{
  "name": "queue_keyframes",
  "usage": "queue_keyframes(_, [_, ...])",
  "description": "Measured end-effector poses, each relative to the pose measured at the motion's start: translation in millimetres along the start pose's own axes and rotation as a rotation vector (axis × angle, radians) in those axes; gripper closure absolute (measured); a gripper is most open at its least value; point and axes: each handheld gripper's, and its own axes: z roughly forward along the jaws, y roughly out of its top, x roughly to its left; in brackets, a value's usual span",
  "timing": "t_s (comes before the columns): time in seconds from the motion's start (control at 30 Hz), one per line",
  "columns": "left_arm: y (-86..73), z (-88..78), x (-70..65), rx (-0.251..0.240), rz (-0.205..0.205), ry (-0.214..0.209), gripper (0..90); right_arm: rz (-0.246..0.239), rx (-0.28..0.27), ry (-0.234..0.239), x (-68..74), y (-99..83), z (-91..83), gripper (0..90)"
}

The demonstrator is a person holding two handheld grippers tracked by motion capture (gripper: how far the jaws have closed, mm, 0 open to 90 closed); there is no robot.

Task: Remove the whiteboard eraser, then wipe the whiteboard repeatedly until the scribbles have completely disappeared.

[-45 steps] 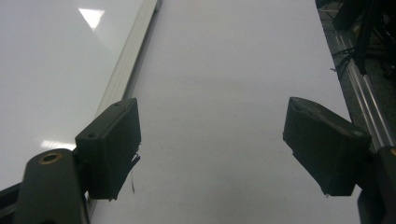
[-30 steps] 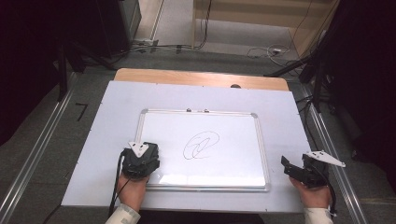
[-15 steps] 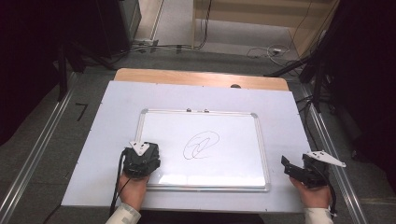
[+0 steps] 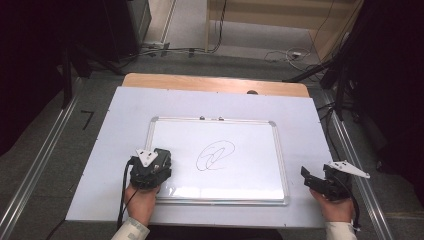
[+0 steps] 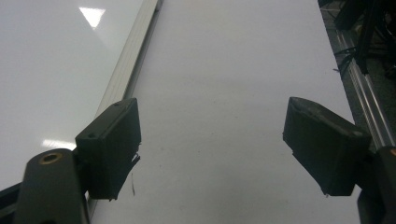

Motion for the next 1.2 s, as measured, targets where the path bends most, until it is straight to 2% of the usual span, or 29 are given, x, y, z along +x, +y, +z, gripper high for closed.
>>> queue_keyframes(0.23, [1.5, -2.1, 3.5, -0.02, -0.025, -0.005, 40.6, -0.01, 0.01, 0.007, 1.4, 0.9, 3.7, 18.2])
queue_keyframes(0.67, [1.4, -3.8, 1.5, -0.026, -0.016, -0.016, 40.6, -0.011, 0.003, 0.005, 1.6, 0.5, 1.7, 18.2])
queue_keyframes(1.03, [6.1, -3.4, -4.7, -0.036, -0.001, -0.044, 40.6, -0.01, 0.012, 0.001, 0.8, -0.4, 2.2, 18.2])
queue_keyframes(1.2, [8.1, -1.5, -5.6, -0.031, -0.01, -0.066, 40.6, -0.012, 0.011, -0.001, 1.2, -0.8, 1.3, 18.1])
